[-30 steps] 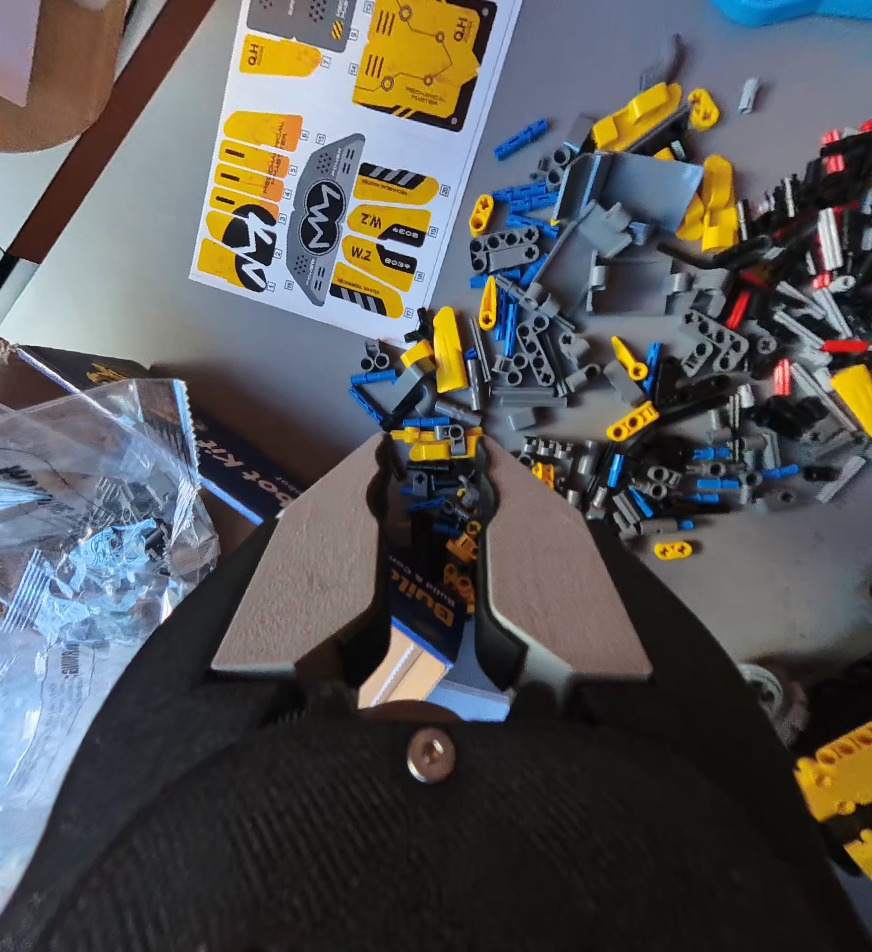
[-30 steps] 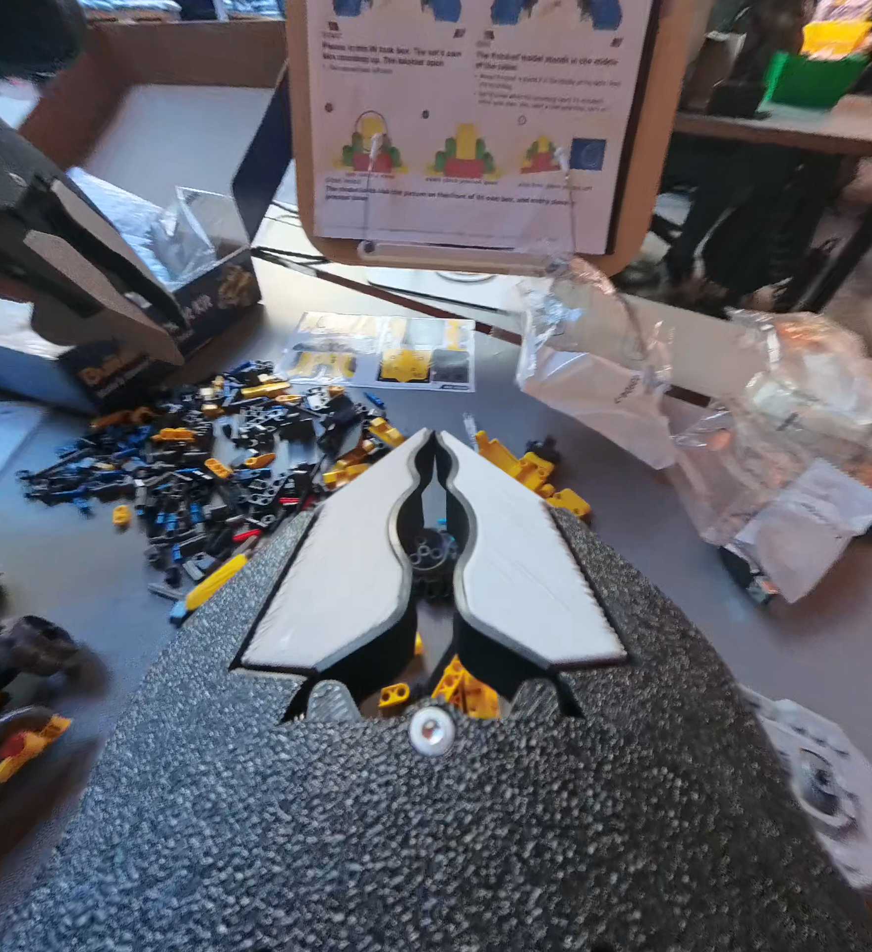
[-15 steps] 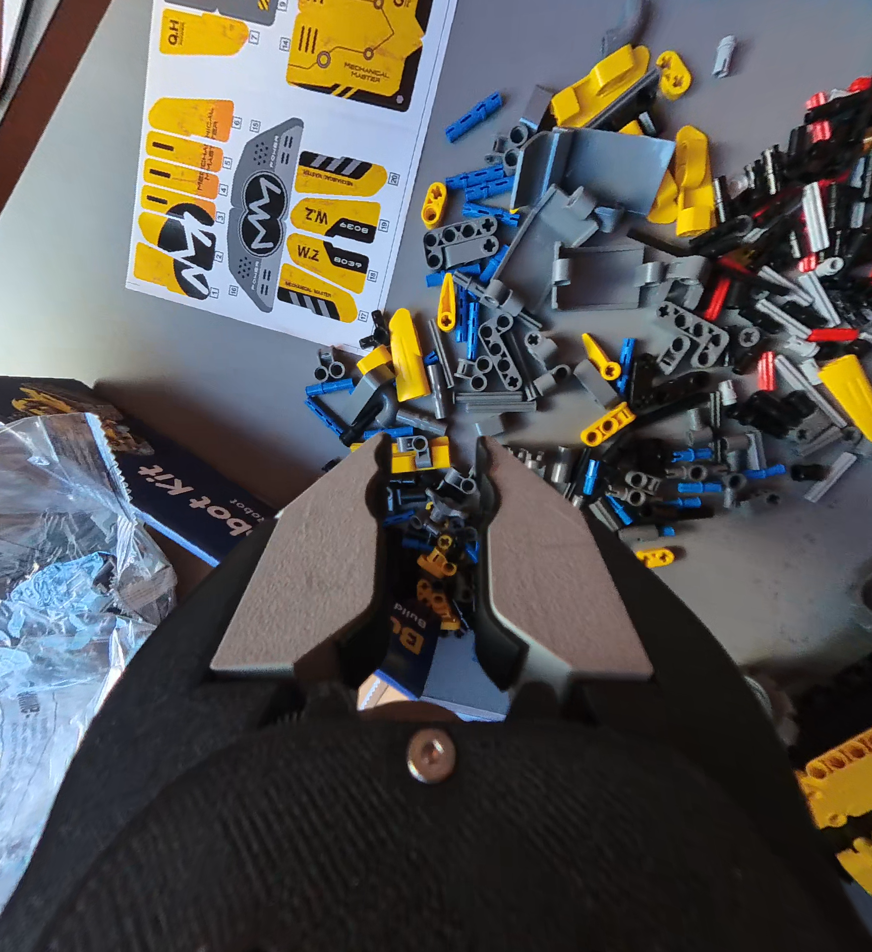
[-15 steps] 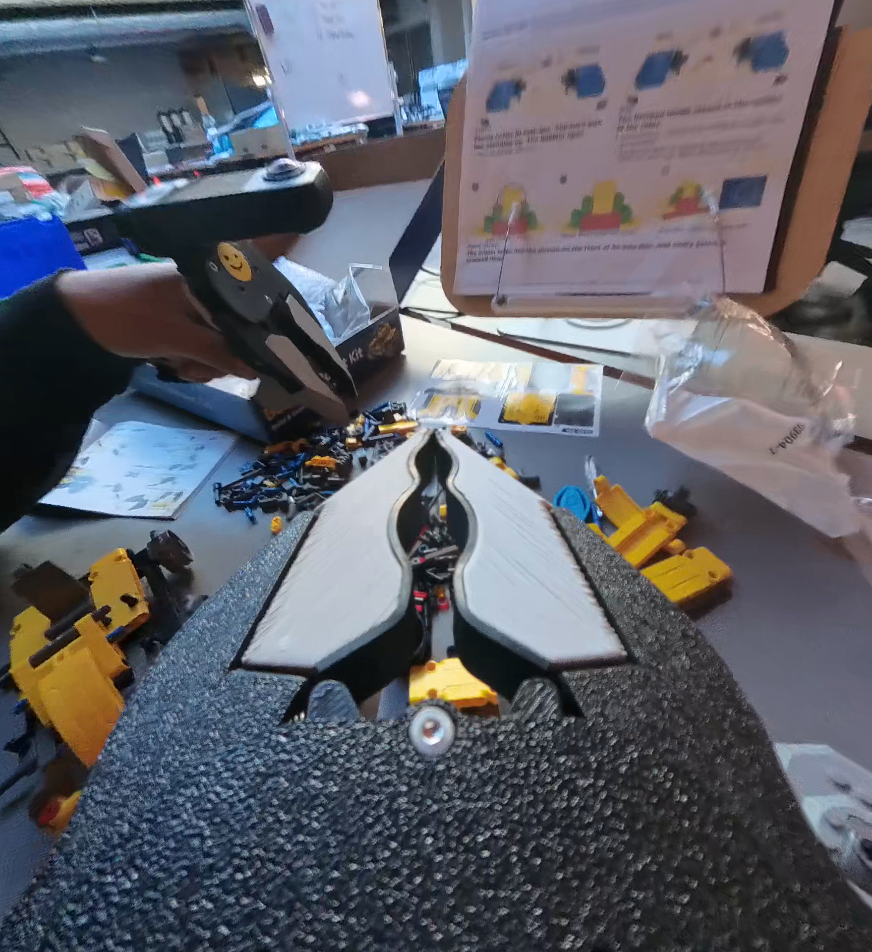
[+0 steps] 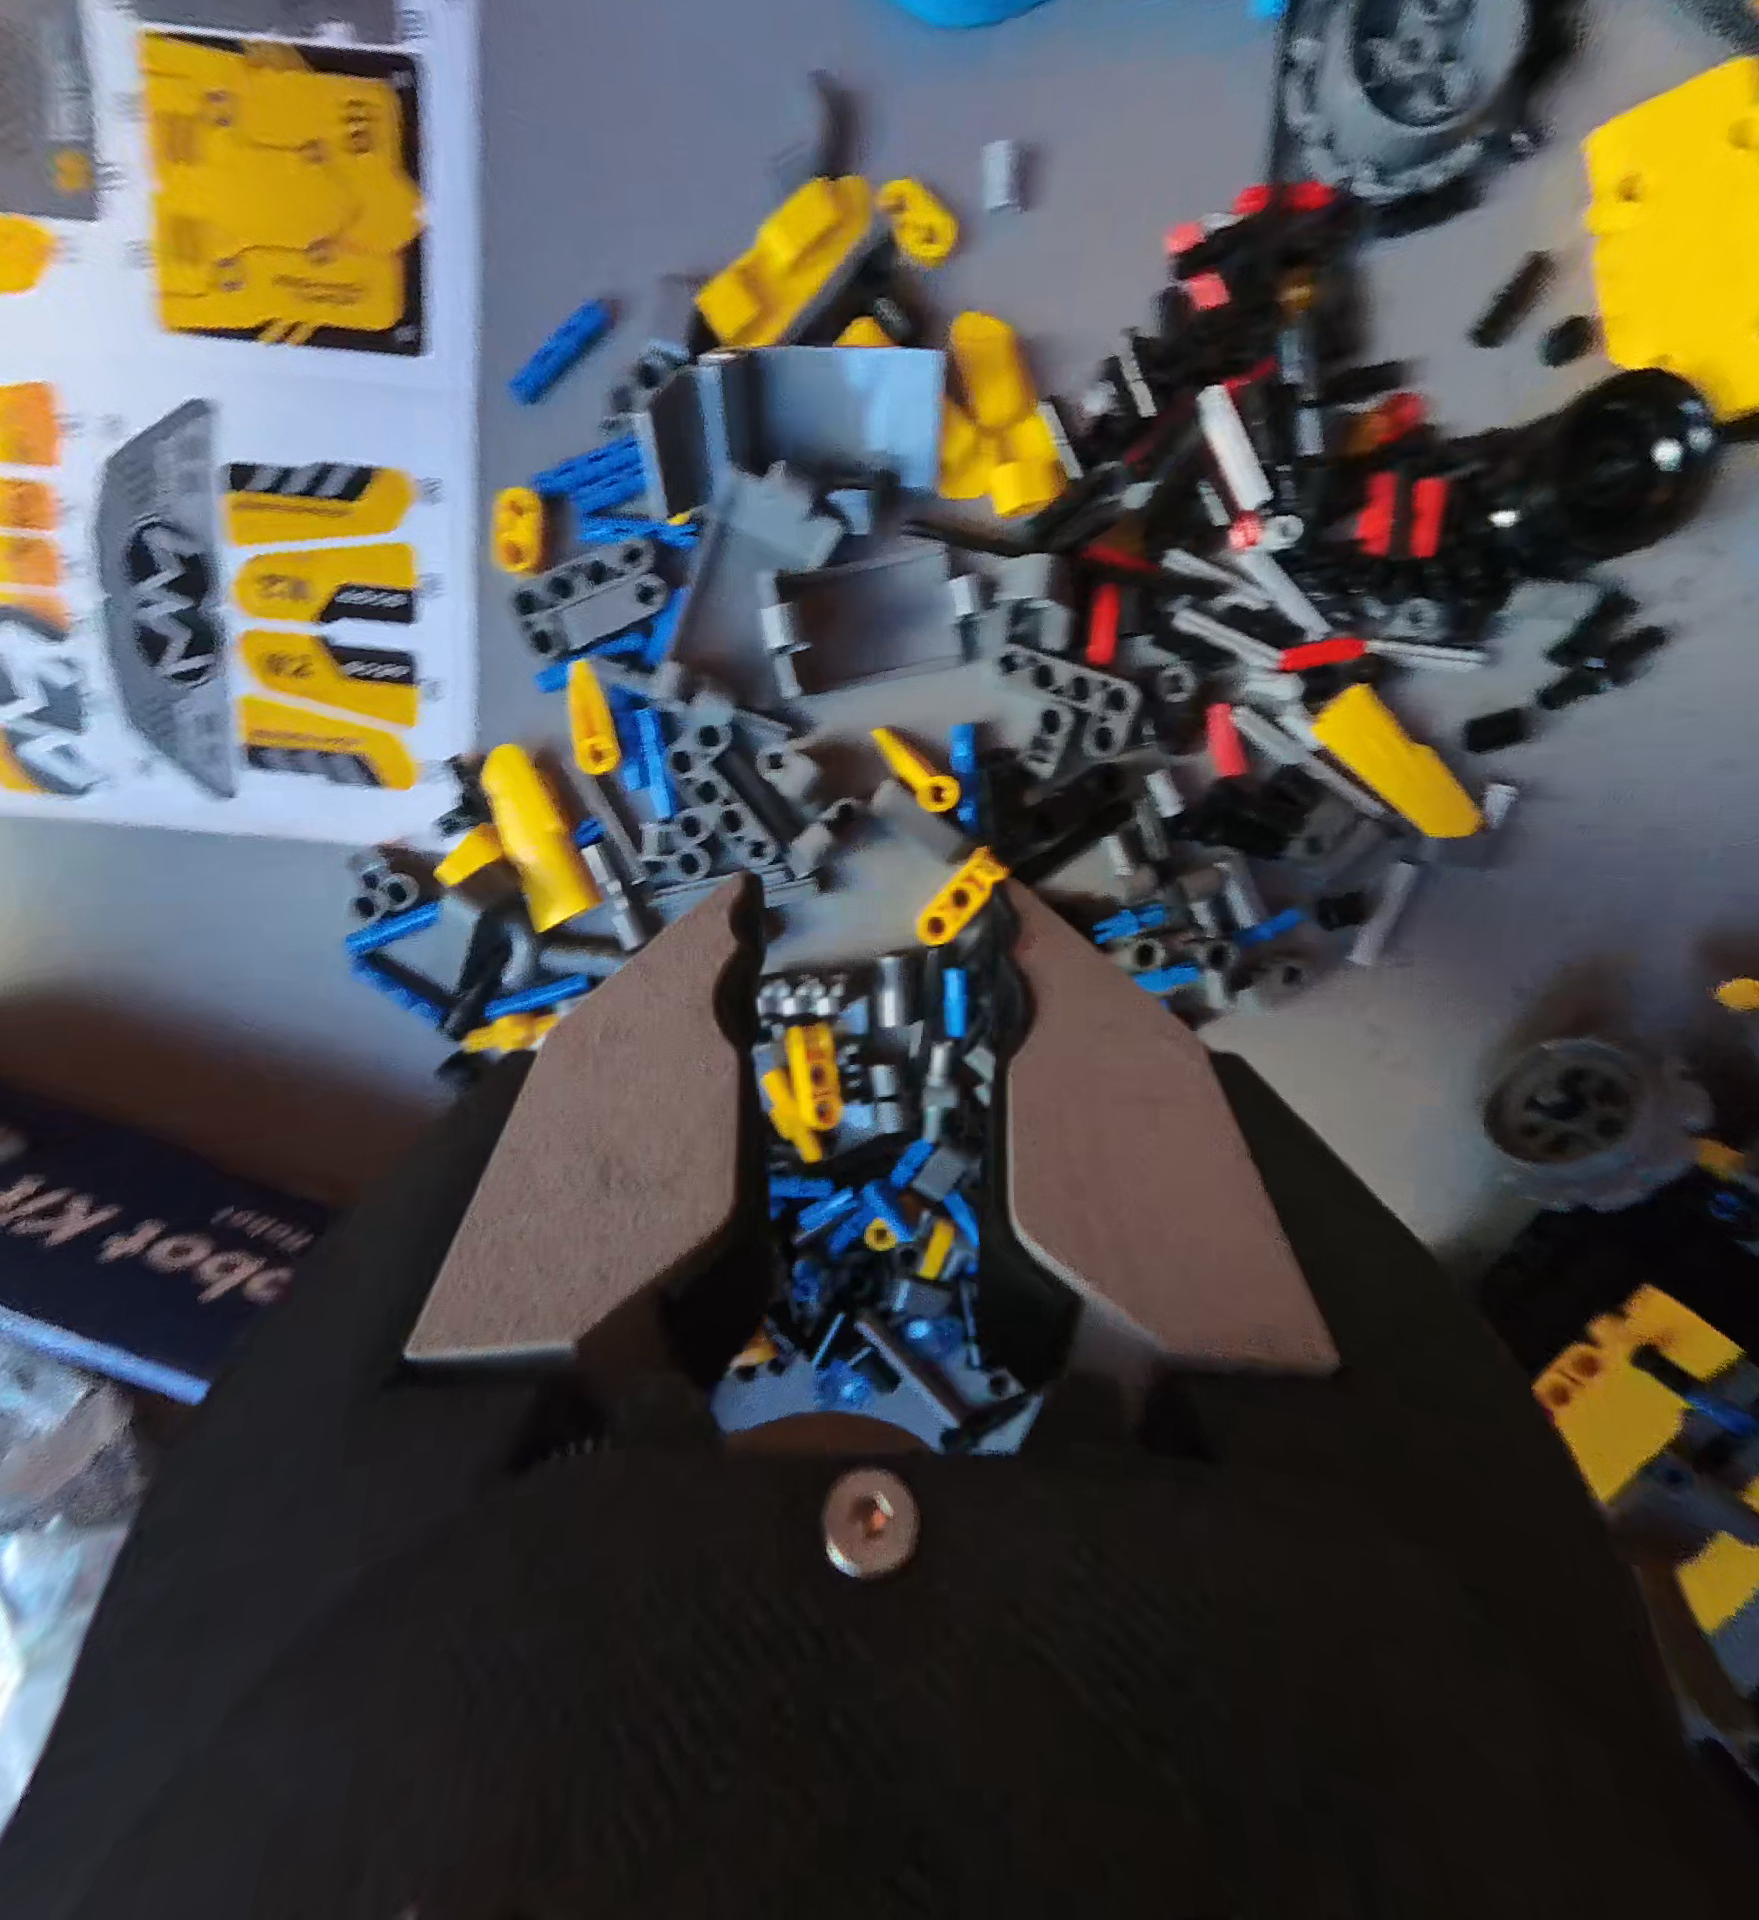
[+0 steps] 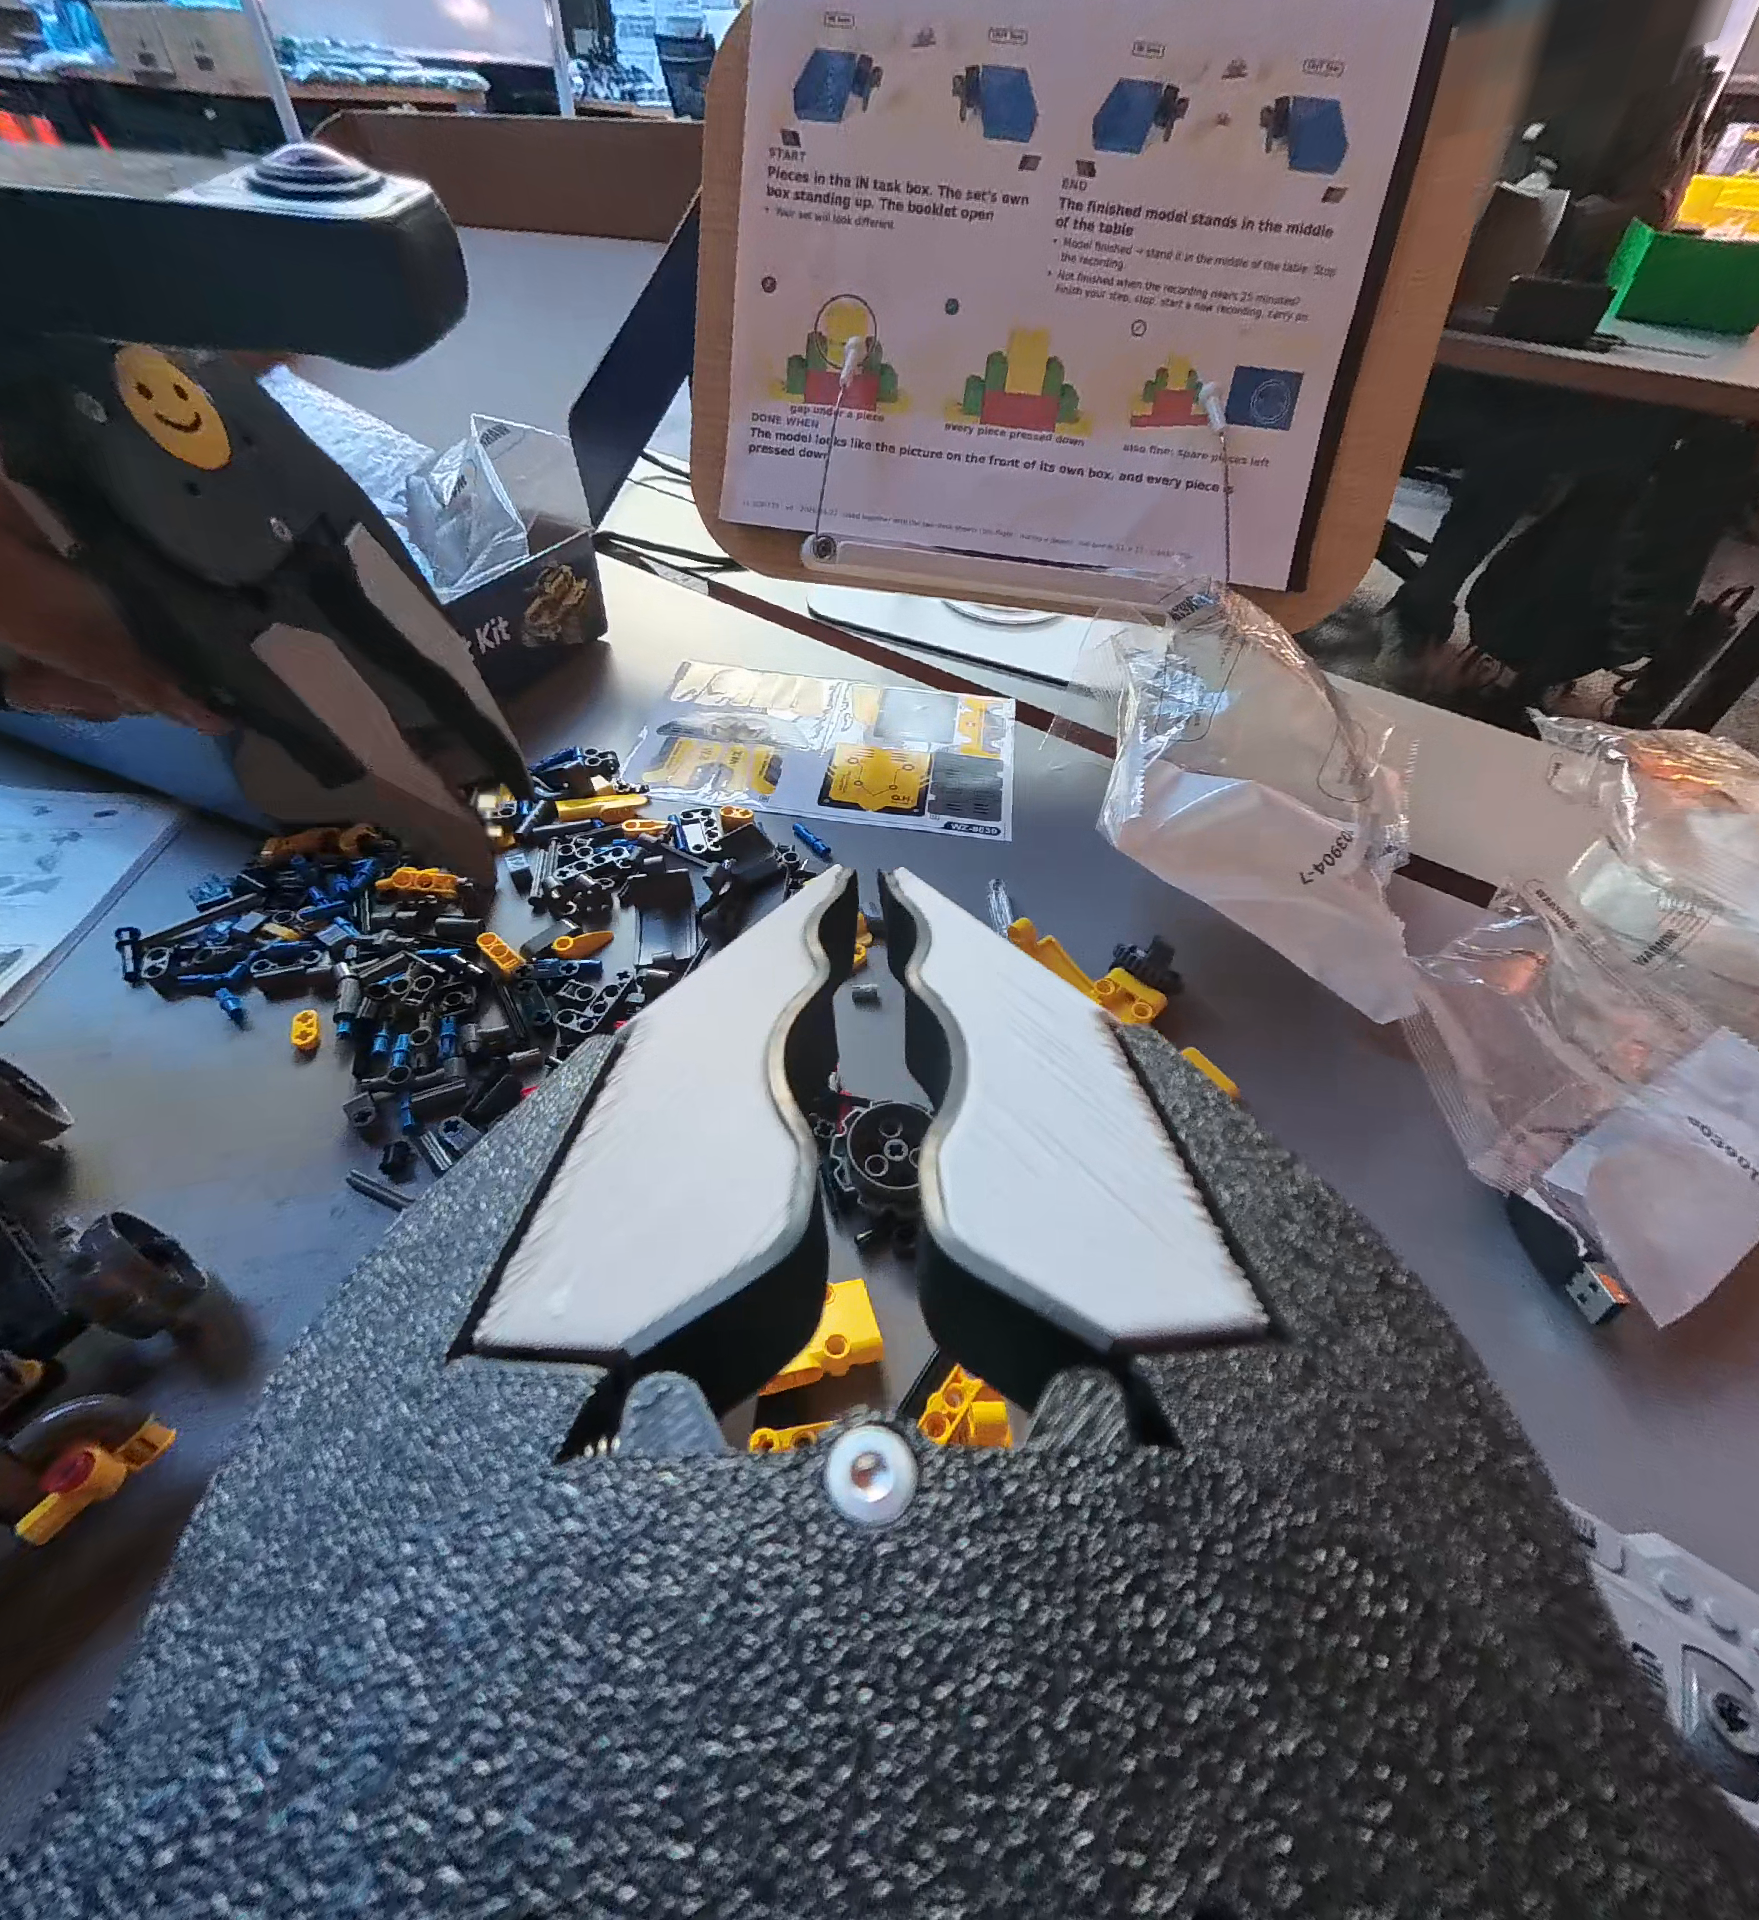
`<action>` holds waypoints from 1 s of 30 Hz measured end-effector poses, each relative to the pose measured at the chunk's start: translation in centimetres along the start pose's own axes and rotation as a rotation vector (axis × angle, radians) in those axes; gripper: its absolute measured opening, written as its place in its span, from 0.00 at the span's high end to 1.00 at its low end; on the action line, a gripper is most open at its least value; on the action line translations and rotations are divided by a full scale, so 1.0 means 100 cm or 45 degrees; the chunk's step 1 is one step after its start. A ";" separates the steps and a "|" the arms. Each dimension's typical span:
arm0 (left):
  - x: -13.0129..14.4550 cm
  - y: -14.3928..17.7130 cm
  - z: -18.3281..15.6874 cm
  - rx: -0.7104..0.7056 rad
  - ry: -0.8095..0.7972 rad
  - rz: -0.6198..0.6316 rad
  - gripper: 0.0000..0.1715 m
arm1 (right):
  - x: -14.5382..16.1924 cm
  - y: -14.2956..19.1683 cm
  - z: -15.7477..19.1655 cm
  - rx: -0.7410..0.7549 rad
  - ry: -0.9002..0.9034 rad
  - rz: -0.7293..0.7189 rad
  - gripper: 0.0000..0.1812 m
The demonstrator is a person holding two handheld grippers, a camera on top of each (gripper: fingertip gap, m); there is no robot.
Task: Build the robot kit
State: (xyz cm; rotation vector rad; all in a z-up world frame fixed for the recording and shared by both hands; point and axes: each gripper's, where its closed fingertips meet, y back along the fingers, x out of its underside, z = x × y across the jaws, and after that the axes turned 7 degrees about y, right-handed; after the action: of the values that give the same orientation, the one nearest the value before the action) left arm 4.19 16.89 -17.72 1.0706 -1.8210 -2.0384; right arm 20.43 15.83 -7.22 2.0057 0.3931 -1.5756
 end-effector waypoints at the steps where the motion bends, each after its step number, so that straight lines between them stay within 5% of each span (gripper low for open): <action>1: -0.001 -0.003 -0.007 0.025 -0.021 -0.001 0.77 | 0.000 0.000 0.000 0.002 0.000 -0.001 0.98; 13: -0.071 -0.004 -0.083 0.279 -0.280 -0.346 0.81 | -0.008 0.005 -0.005 0.018 -0.022 -0.059 0.98; 20: -0.072 -0.051 -0.117 0.288 -0.572 0.030 0.82 | -0.021 0.018 -0.013 0.031 -0.071 -0.149 0.98; 30: -0.076 -0.060 -0.137 0.379 -0.554 0.112 0.84 | -0.022 0.032 -0.038 0.125 -0.143 -0.177 1.00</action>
State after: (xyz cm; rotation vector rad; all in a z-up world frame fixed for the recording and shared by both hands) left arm 20.05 12.03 -20.14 0.6180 -2.3952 -2.1159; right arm 24.60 15.65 -3.78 1.9878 0.4265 -1.8166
